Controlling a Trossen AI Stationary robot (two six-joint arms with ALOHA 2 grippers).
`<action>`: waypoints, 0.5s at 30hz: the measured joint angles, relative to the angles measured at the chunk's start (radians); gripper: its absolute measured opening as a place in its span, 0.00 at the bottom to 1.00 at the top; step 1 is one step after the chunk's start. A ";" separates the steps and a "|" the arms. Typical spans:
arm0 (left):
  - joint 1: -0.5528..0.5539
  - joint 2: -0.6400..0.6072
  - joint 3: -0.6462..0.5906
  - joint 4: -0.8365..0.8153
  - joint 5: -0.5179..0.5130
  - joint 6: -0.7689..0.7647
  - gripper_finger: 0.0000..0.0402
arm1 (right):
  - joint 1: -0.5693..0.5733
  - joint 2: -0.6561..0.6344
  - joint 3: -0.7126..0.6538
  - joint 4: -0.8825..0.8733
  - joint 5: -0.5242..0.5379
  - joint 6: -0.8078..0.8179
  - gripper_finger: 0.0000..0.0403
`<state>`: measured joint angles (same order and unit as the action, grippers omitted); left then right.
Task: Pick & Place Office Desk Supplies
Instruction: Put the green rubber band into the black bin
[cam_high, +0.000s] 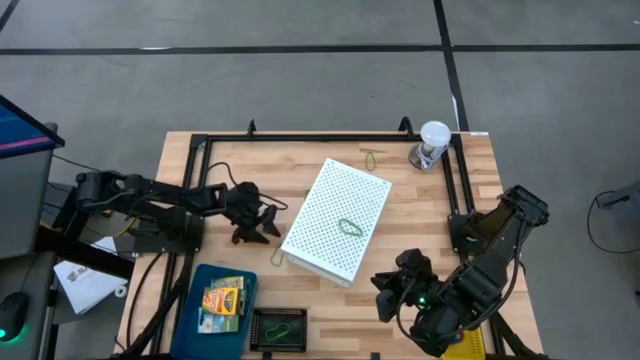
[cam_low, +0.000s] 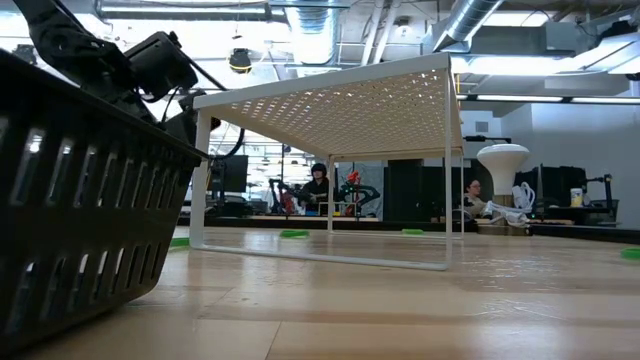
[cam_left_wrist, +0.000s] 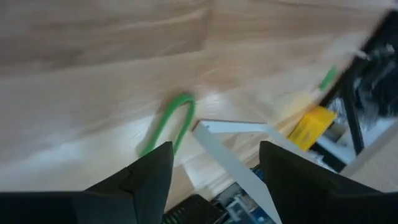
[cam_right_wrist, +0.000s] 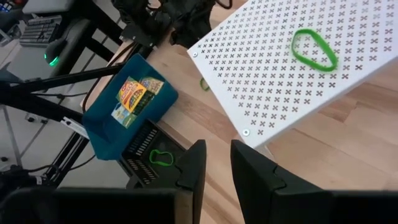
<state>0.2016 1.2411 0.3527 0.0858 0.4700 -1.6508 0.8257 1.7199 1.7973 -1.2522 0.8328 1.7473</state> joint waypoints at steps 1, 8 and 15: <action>0.000 0.000 0.000 -0.006 0.002 -0.027 0.58 | 0.000 0.000 0.000 0.000 0.000 0.000 0.18; 0.000 0.033 0.001 -0.018 0.067 -0.184 0.58 | 0.007 0.000 0.000 -0.002 0.001 0.000 0.18; -0.004 0.185 0.096 -0.015 0.102 -0.189 0.58 | 0.029 0.000 0.000 -0.032 0.003 0.052 0.18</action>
<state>0.1974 1.4257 0.4490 0.0704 0.5718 -1.8400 0.8550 1.7199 1.7973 -1.2845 0.8359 1.7992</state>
